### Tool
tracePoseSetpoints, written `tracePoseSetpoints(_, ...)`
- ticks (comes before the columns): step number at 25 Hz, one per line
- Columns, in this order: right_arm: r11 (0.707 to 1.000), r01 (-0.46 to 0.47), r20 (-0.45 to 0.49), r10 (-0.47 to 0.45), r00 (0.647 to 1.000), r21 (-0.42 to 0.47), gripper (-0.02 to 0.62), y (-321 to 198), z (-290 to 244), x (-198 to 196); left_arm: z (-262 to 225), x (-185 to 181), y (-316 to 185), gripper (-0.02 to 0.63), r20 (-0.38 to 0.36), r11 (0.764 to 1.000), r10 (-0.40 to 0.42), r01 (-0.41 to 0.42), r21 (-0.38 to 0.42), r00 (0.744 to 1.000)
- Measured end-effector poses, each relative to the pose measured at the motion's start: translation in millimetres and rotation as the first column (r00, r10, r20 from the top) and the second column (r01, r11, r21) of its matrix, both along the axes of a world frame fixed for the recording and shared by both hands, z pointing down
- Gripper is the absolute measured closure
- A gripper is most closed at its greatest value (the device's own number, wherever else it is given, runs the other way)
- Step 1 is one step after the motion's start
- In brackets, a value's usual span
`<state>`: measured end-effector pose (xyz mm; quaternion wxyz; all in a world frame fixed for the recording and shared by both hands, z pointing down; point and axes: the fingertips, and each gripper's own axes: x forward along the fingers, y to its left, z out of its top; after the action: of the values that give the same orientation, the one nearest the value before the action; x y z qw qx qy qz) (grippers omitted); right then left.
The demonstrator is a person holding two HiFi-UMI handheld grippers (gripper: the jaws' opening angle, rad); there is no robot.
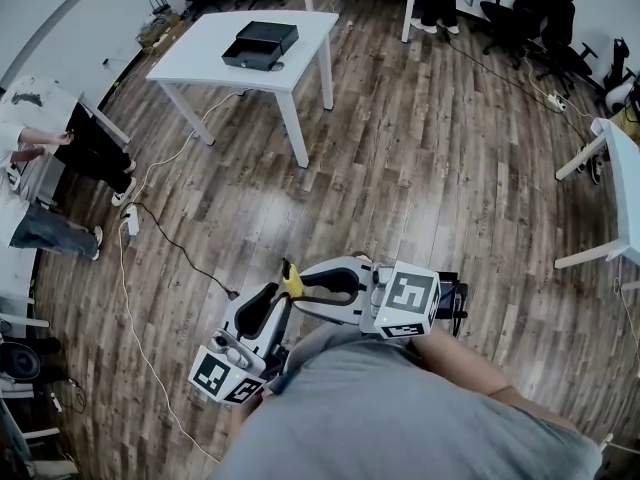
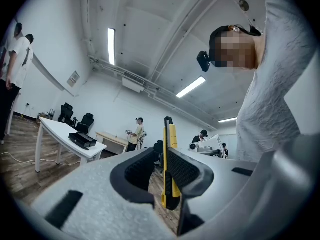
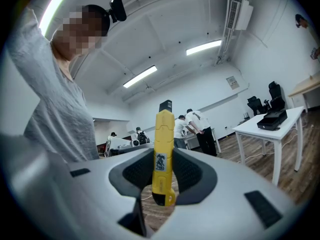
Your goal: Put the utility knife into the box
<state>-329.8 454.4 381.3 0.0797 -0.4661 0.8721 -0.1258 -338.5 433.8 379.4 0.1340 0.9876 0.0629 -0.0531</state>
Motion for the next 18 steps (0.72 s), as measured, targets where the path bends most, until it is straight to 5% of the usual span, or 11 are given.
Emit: tracePoseSetpoints(18,1.0,-0.005,0.002,0.005,1.0,-0.019,0.469,-6.3,4.3,18.4,5.6,18.0,-6.8,0.511,-0.013,1.0,0.0,-0.001,-0.02,1.0)
